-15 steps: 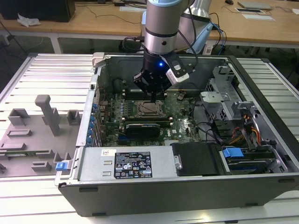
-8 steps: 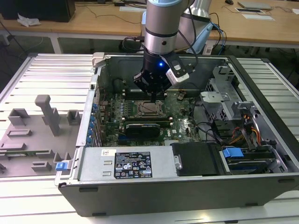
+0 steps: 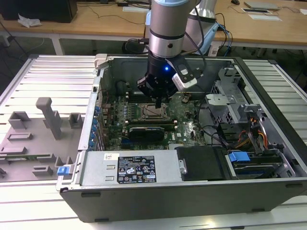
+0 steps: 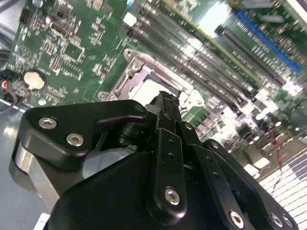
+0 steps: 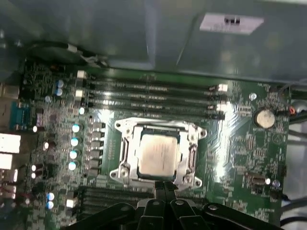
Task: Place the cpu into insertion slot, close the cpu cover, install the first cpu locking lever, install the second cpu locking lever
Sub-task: 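Install the second cpu locking lever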
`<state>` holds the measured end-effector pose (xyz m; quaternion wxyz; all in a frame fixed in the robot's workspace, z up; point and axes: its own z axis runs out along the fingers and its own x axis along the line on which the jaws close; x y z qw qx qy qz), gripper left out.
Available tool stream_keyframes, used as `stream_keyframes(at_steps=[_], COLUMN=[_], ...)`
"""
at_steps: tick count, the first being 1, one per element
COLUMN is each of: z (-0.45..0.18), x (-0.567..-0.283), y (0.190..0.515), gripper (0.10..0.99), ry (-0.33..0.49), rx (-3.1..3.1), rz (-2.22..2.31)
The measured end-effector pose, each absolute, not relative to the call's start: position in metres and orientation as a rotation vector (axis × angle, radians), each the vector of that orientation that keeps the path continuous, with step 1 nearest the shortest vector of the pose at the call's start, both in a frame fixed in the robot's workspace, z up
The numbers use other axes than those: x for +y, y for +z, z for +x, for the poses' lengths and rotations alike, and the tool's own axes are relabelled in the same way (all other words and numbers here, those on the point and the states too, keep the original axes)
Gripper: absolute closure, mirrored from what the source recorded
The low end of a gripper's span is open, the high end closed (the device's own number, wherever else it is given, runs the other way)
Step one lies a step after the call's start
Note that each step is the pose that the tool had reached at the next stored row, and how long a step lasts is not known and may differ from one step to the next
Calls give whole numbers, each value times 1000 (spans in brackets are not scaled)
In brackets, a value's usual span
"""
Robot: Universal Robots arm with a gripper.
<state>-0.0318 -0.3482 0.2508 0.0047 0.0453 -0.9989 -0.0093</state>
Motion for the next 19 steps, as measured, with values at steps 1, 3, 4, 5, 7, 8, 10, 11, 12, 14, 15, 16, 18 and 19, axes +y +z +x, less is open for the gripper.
stream_keyframes(at_steps=[1, 3, 4, 5, 7, 8, 10, 11, 12, 14, 15, 16, 18, 19], z=[-32, -32, -32, -32, -37, -40, -45, -47, -48, -48, -48, -48, -49, -51], x=[-351, -358, -360, -362, -362, -362, -362, -362, -362, -362, -362, -363, -363, -363], y=[251, 251, 251, 251, 248, 247, 243, 242, 241, 240, 240, 237, 235, 233], gripper=[980, 980, 980, 980, 980, 980, 980, 980, 980, 980, 980, 980, 980, 980], ry=[-29, -29, -29, -28, -27, -27, -28, -29, -30, -30, -31, -40, -43, -46], rx=[-3129, -3129, -3129, -3129, -3129, -3129, -3129, -3129, -3129, -3129, -3129, -3129, -3129, -3129], rz=[142, 142, 142, 142, 142, 142, 142, 142, 141, 141, 141, 139, 137, 135])
